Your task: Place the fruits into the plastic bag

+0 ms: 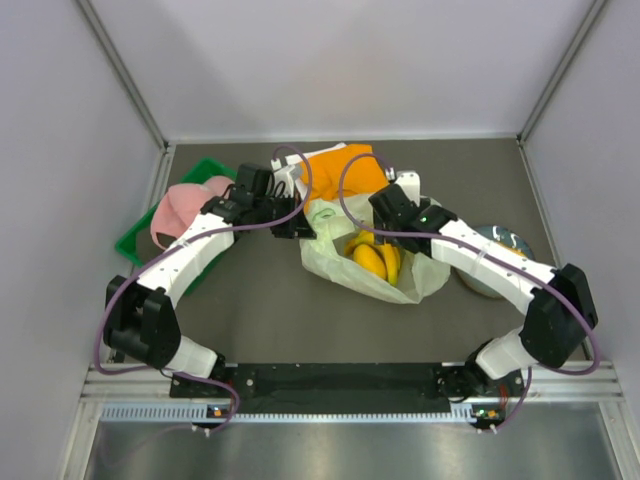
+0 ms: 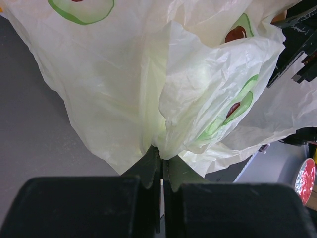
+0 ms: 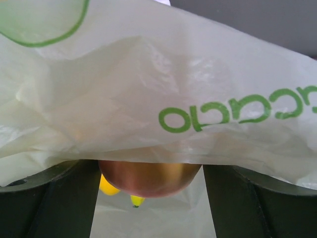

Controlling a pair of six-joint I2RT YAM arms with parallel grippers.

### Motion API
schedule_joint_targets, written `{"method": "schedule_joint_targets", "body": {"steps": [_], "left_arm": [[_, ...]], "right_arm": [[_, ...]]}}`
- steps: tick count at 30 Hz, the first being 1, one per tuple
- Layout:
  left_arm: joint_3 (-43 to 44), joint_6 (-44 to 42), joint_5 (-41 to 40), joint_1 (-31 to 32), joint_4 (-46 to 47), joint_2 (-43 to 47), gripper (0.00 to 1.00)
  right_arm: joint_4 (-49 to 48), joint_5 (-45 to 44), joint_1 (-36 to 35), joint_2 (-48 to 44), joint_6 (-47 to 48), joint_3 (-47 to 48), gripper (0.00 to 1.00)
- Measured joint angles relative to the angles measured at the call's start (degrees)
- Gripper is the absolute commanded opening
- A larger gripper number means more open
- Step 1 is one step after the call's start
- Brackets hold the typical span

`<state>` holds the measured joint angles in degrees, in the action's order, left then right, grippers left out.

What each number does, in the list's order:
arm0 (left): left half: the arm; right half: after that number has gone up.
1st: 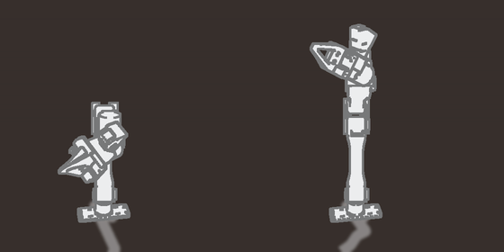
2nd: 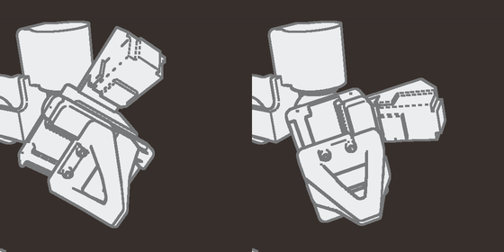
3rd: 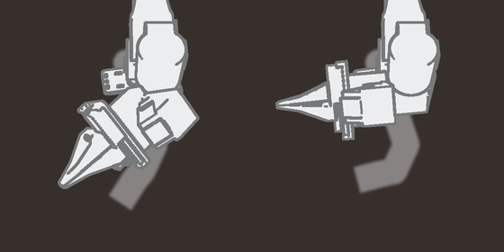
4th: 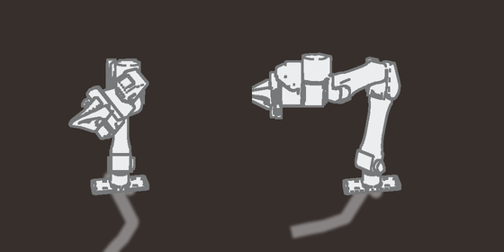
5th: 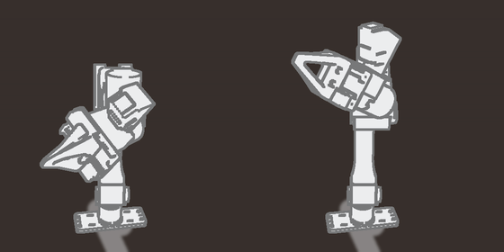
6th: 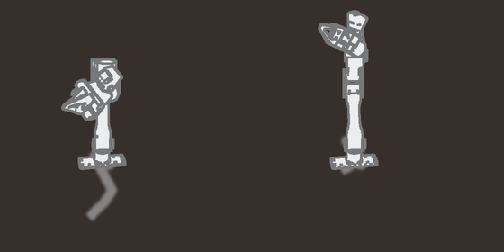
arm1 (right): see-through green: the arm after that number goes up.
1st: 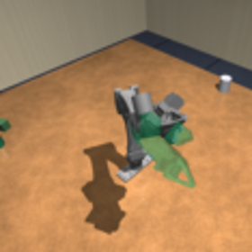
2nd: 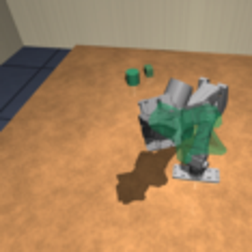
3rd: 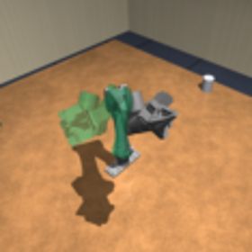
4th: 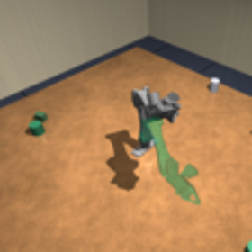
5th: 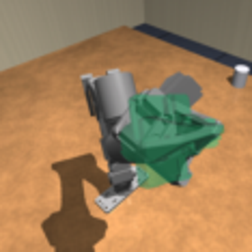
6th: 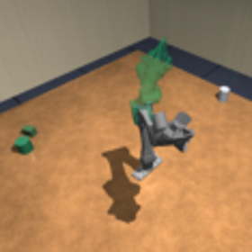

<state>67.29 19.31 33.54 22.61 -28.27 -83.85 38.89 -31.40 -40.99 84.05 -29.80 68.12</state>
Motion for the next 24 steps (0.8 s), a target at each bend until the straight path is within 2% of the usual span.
{"method": "schedule_joint_targets", "body": {"steps": [6, 8, 15, 18, 24], "left_arm": [[0.00, -0.02, -0.02, 0.00, 0.00, 0.00, 0.00], [0.00, -0.02, -0.02, 0.00, 0.00, 0.00, 0.00], [0.00, -0.02, -0.02, 0.00, 0.00, 0.00, 0.00], [0.00, -0.04, -0.02, 0.00, 0.00, 0.00, 0.00], [0.00, -0.15, -0.02, 0.00, 0.00, 0.00, 0.00]], "right_arm": [[0.20, -0.72, -0.02, 0.37, -0.44, -0.20, 0.07], [0.33, -0.39, -0.02, 1.42, -0.52, -0.17, 0.12], [1.18, 1.16, -0.02, 3.26, -1.01, -0.17, 0.36], [1.11, 1.70, -0.02, 3.26, -1.16, -0.20, 0.50], [0.96, 2.38, -0.02, 3.23, -1.25, -0.17, 0.63]]}}
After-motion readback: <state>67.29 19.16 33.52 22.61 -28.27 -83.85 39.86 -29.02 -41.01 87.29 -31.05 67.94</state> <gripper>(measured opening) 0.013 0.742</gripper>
